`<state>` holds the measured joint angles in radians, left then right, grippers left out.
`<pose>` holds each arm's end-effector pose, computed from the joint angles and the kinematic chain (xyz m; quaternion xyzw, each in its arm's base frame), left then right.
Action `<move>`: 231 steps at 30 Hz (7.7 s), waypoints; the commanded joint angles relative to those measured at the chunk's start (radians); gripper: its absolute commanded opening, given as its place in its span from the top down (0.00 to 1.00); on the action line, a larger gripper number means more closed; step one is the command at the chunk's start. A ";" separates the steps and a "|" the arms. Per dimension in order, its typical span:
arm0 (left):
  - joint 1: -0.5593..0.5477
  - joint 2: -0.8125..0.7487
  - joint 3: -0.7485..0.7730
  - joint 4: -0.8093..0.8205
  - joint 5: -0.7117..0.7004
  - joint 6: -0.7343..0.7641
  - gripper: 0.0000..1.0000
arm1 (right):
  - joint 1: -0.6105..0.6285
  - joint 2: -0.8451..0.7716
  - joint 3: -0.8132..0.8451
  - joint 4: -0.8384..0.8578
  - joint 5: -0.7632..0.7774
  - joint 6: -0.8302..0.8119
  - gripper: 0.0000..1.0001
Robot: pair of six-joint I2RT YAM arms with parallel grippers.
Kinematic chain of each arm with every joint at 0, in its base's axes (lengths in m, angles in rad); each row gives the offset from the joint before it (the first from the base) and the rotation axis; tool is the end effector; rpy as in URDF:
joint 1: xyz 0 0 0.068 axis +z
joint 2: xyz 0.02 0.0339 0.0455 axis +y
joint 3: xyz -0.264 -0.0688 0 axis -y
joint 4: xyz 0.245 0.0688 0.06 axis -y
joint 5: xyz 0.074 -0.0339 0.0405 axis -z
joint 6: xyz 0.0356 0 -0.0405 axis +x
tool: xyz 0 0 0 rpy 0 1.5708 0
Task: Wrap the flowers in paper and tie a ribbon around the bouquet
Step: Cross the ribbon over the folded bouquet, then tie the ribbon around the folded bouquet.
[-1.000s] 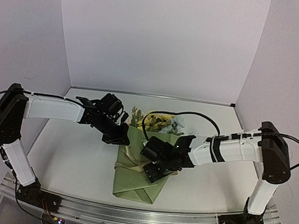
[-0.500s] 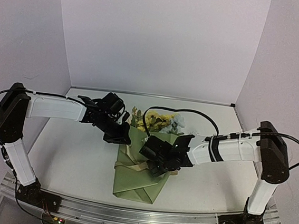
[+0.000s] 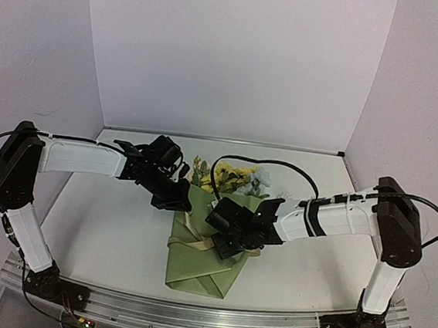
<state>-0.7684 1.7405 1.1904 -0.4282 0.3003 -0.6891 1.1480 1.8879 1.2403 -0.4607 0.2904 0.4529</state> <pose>0.2552 -0.2613 0.2072 0.0811 0.9432 -0.2990 0.1201 0.1661 0.3443 0.1676 -0.2969 0.9168 0.0647 0.2590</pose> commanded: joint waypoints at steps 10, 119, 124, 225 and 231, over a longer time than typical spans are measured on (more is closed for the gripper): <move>0.013 0.002 0.008 0.020 0.012 -0.011 0.98 | -0.013 -0.030 -0.053 0.055 0.007 0.044 0.71; 0.008 0.212 0.123 0.322 0.435 0.077 0.57 | -0.135 -0.020 0.042 0.237 0.130 0.055 0.89; -0.006 0.239 0.144 0.297 0.419 0.085 0.58 | -0.144 -0.042 0.027 0.234 0.097 0.081 0.87; 0.083 -0.056 -0.438 0.537 -0.025 -0.402 0.68 | -0.137 -0.039 0.104 -0.114 -0.147 0.826 1.00; 0.092 -0.099 -0.433 0.484 -0.088 -0.389 0.98 | -0.131 -0.070 0.078 -0.115 -0.173 0.800 1.00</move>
<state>-0.6899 1.6878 0.7563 0.0605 0.2551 -1.0760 1.0103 1.8717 1.3186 -0.5633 0.1299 1.2828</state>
